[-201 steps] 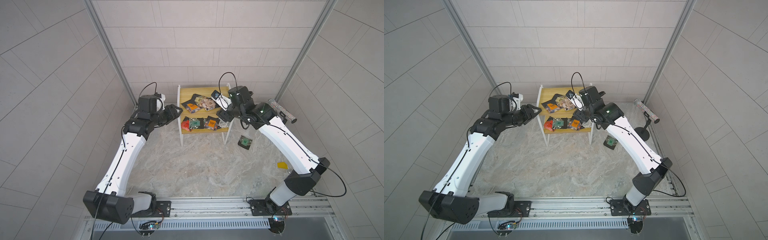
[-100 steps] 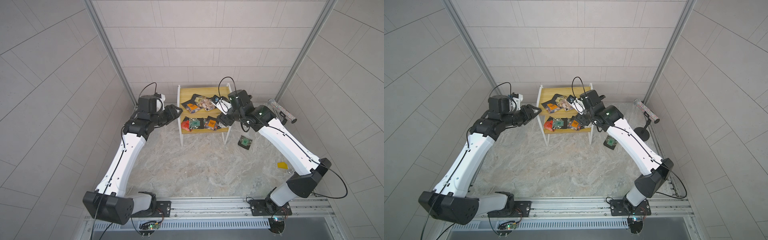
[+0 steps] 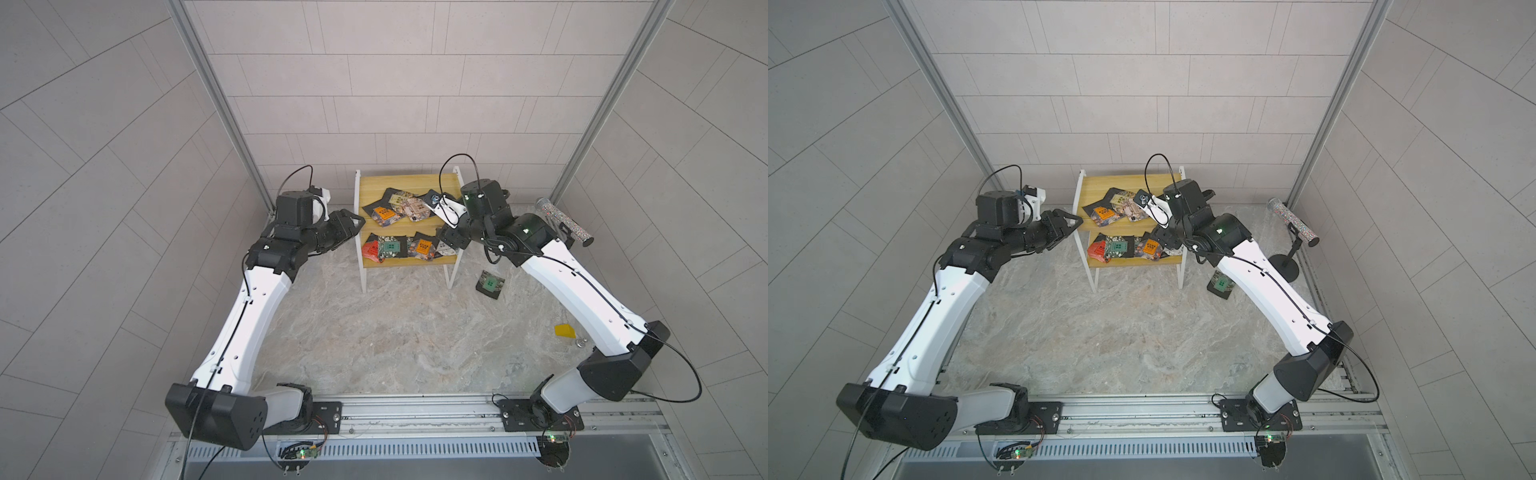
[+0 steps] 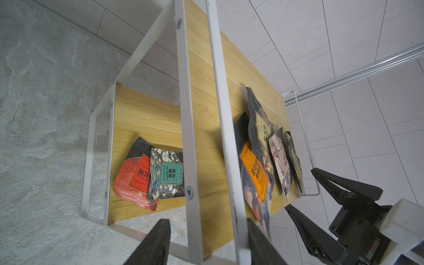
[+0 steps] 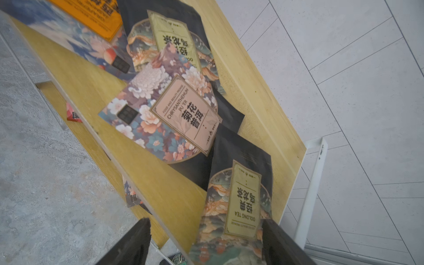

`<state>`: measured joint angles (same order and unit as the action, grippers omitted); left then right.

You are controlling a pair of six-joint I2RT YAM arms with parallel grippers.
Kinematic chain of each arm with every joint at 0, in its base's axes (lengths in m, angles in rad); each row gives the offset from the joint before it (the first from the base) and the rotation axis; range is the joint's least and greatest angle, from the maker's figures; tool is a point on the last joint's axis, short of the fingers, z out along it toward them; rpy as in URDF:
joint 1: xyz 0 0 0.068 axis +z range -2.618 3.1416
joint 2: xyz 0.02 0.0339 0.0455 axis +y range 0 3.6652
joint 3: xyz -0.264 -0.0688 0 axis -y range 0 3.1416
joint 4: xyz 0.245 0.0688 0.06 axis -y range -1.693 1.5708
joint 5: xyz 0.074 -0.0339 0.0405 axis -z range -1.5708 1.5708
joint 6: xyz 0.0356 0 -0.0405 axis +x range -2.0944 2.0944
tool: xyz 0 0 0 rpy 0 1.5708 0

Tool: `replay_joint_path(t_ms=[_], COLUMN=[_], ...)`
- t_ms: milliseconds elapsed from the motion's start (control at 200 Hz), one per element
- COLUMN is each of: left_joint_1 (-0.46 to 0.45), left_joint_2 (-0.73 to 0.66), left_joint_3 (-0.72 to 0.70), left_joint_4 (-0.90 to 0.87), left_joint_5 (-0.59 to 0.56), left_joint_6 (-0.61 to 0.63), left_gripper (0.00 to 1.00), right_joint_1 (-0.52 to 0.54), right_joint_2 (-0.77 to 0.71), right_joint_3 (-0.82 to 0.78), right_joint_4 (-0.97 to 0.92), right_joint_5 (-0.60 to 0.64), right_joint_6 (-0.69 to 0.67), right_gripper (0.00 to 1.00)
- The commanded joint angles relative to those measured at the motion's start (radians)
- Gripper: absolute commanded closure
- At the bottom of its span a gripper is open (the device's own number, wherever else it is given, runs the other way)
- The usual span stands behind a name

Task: Remove the tea bags from the shelf
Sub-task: Pick up the tea bag from the shelf.

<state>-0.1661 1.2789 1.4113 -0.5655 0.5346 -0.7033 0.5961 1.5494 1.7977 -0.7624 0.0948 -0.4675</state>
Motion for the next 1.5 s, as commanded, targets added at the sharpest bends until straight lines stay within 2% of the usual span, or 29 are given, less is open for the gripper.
replay_joint_path(t_ms=[0, 175, 540, 916, 1491], left_joint_1=[0.008, 0.007, 0.008, 0.007, 0.007], left_joint_2=[-0.019, -0.020, -0.019, -0.023, -0.032], left_joint_3=[-0.027, -0.032, -0.031, -0.026, -0.030], left_joint_4=[-0.056, -0.054, -0.051, -0.057, -0.060], left_joint_5=[-0.024, -0.022, -0.021, -0.024, -0.025], left_joint_6=[0.003, 0.001, -0.001, -0.001, 0.001], left_gripper=[0.45, 0.45, 0.45, 0.45, 0.45], right_joint_1=[-0.002, -0.002, -0.001, -0.002, -0.002], right_joint_2=[0.021, 0.026, -0.023, -0.023, -0.020], right_joint_3=[0.003, -0.004, -0.067, -0.033, 0.038], right_joint_4=[0.009, 0.001, 0.013, 0.023, 0.021], right_joint_5=[0.010, 0.000, -0.004, 0.010, 0.021], right_joint_6=[-0.008, 0.007, 0.038, 0.046, 0.053], right_gripper=[0.21, 0.26, 0.50, 0.72, 0.92])
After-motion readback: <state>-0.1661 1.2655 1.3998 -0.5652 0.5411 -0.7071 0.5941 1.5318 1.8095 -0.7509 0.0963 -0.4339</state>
